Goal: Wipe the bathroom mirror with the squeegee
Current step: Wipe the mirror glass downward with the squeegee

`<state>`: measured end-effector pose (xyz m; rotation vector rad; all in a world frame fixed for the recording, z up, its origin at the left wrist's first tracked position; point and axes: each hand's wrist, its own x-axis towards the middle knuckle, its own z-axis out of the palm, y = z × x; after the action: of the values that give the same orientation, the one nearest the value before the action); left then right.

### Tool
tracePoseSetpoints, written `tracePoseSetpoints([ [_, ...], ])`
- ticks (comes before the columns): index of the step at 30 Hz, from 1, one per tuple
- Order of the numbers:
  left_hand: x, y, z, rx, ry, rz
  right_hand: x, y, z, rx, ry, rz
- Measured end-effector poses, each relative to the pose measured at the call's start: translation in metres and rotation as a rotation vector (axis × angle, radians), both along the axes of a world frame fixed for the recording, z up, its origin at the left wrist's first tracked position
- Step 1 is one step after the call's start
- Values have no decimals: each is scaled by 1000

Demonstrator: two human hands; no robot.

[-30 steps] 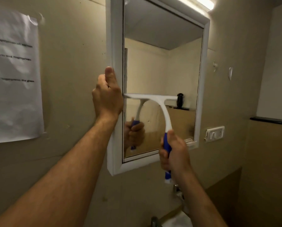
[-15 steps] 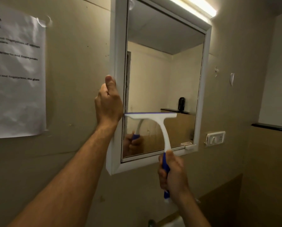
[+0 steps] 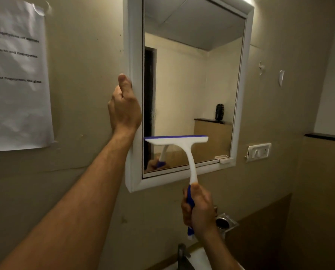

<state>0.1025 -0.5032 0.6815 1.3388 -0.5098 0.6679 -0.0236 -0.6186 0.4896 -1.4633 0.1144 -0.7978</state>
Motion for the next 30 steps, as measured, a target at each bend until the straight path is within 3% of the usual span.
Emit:
tracePoseSetpoints([
  [8,-4,1,4,19,7,-20,13,2,93,-29,-61,36],
  [18,10,-3,-2,-3,-43,0,1,1,-4,-36,-28,-5],
  [25,6,2,1,115,-49,-16,13,-5,54,-76,-52,-45],
  [30,11,-2,-6,129,-88,18,10,-4,14,-37,-43,-52],
])
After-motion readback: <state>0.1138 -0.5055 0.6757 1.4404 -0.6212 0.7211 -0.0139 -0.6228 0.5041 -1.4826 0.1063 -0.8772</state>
